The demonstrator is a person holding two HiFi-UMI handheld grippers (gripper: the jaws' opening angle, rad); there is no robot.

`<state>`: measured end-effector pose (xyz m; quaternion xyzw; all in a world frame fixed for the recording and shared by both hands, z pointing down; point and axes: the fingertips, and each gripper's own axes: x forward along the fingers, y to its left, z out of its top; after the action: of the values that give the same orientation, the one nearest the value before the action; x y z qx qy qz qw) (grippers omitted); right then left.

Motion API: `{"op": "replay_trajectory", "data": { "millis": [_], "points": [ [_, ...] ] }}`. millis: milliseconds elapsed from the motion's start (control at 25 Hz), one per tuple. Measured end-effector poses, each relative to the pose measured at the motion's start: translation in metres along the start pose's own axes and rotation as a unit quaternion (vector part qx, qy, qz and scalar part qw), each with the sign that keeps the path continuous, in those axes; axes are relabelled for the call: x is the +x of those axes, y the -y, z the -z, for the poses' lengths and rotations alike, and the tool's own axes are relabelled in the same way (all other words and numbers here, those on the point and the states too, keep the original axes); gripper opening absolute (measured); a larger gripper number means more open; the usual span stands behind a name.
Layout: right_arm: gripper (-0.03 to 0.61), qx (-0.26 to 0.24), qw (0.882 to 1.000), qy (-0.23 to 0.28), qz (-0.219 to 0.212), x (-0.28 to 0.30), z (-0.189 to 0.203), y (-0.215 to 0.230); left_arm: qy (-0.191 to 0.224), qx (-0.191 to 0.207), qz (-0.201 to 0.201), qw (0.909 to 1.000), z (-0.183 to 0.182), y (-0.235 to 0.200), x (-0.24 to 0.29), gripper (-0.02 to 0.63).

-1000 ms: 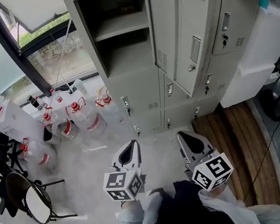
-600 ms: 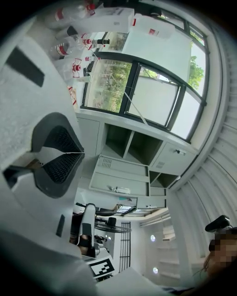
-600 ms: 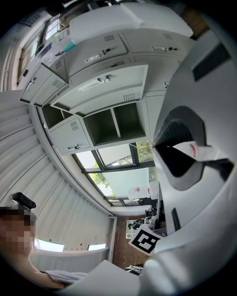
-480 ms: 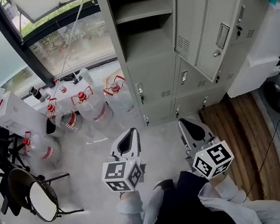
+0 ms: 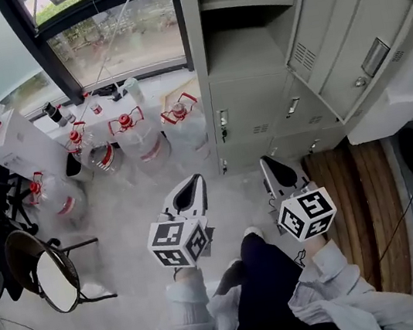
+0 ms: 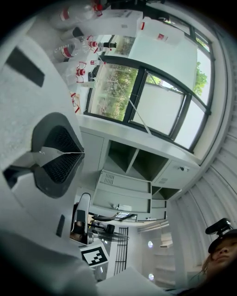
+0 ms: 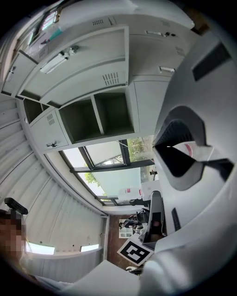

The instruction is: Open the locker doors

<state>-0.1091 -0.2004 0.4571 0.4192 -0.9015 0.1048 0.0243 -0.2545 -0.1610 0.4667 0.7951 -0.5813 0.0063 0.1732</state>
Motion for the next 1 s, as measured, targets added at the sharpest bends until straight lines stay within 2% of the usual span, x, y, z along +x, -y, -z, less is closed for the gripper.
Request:
{"op": "replay_trajectory", "data": {
  "millis": [200, 320, 440, 560, 1000],
  "points": [
    [0.0, 0.03, 0.999, -0.021, 0.011, 0.046, 0.028, 0.013, -0.017, -0.022, -0.013, 0.9995, 0.022, -0.03, 0.018, 0.012],
    [0.009, 0.031, 0.999, -0.036, 0.023, 0.066, 0.047, 0.023, -0.025, -0.035, -0.023, 0.9988, 0.038, -0.047, 0.03, 0.012],
    [0.069, 0.031, 0.998, -0.051, 0.029, 0.083, 0.068, 0.03, -0.035, -0.046, -0.034, 0.9978, 0.056, -0.064, 0.044, 0.012],
    [0.095, 0.034, 0.997, -0.065, 0.03, 0.095, 0.089, 0.036, -0.042, -0.054, -0.039, 0.9969, 0.073, -0.077, 0.057, 0.012],
    [0.103, 0.033, 0.996, -0.082, 0.003, 0.118, 0.15, 0.038, -0.032, -0.046, -0.037, 0.9977, 0.117, -0.101, 0.069, 0.012]
  ]
}}
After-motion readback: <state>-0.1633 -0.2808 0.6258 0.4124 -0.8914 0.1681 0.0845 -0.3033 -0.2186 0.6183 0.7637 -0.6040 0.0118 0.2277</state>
